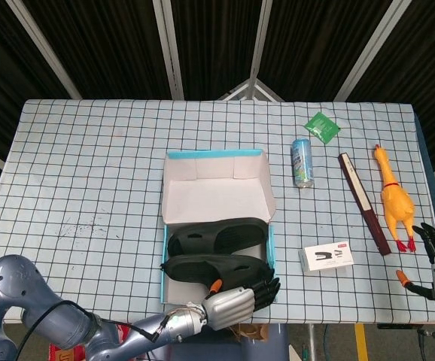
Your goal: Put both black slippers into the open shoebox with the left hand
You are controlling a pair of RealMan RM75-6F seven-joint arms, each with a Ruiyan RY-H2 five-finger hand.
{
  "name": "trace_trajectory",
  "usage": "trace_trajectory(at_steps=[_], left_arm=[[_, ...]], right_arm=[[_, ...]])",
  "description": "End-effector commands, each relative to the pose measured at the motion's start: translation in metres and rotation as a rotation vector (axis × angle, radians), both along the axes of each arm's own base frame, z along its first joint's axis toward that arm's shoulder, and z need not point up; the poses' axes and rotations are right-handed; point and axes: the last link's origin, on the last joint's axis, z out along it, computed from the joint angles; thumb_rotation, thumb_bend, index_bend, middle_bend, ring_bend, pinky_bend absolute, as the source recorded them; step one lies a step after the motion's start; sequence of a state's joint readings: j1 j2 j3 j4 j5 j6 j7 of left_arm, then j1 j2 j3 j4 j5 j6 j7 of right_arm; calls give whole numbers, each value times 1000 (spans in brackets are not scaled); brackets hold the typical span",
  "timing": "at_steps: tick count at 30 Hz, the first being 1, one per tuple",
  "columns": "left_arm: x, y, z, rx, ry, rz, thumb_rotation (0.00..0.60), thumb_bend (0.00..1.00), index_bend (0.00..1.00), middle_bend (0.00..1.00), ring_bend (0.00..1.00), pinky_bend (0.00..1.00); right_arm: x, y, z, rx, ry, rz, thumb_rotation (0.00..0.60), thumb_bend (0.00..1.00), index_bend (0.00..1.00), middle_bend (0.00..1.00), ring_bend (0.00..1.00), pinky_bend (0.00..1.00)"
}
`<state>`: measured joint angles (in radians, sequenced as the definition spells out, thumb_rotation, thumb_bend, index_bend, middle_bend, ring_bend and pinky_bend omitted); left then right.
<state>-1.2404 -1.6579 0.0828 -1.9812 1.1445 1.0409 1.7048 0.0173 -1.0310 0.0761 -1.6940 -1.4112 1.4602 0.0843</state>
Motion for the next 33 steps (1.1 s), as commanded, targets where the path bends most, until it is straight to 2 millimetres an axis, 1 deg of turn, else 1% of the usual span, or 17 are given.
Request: trace_trajectory(at_steps=[1, 4, 5, 6, 7, 8, 10, 11, 15, 17, 22, 27, 33], left_arm=[[6, -3, 23, -38, -64, 82, 600, 189, 0, 45, 0, 93], [10, -1, 46, -100, -150, 218, 600, 189, 11, 68, 3, 137], [11, 1, 57, -120, -211, 290, 600, 190, 26, 87, 13, 163], [5, 6, 67, -178, -277, 453, 600, 190, 42, 104, 23, 181], [-1, 8, 72, -235, -321, 577, 600, 191, 50, 116, 33, 186], [-4, 12, 74, -271, -360, 663, 600, 194, 59, 136, 51, 195], [-9, 21, 74, -315, -421, 768, 600, 203, 84, 175, 98, 230], [-13, 31, 72, -326, -468, 828, 600, 209, 103, 195, 124, 249], [-17, 51, 65, -347, -552, 875, 600, 216, 156, 249, 182, 275], [-19, 62, 59, -375, -588, 913, 600, 216, 159, 249, 185, 277], [-13, 79, 51, -389, -618, 935, 600, 215, 147, 245, 185, 277], [-11, 90, 45, -383, -639, 963, 600, 216, 140, 232, 180, 277], [-6, 96, 36, -414, -650, 998, 600, 216, 128, 218, 179, 277]], right_arm=[[0, 0, 0, -1, 0, -1, 600, 258, 153, 113, 117, 86], [0, 1, 1, -5, -2, 1, 600, 258, 153, 114, 117, 86], [0, 1, 1, -5, -1, 3, 600, 258, 152, 113, 117, 87], [1, 1, 0, -2, -1, 4, 600, 258, 152, 113, 117, 87], [1, 1, 0, 0, 1, 5, 600, 258, 152, 113, 117, 87], [2, 1, -1, 1, 2, 5, 600, 258, 152, 113, 117, 87], [2, 1, -1, 3, 4, 6, 600, 258, 152, 113, 117, 86], [2, 1, -2, 6, 7, 6, 600, 258, 153, 113, 117, 86], [2, 0, -3, 9, 10, 2, 600, 258, 152, 113, 117, 87], [1, 0, -3, 10, 11, -4, 600, 258, 152, 114, 117, 86], [-1, -2, -2, 9, 7, -9, 600, 258, 153, 113, 117, 87], [-2, -1, -1, 10, 4, -8, 600, 258, 152, 113, 117, 87], [-2, -1, -1, 11, 0, -7, 600, 259, 153, 113, 117, 87]])
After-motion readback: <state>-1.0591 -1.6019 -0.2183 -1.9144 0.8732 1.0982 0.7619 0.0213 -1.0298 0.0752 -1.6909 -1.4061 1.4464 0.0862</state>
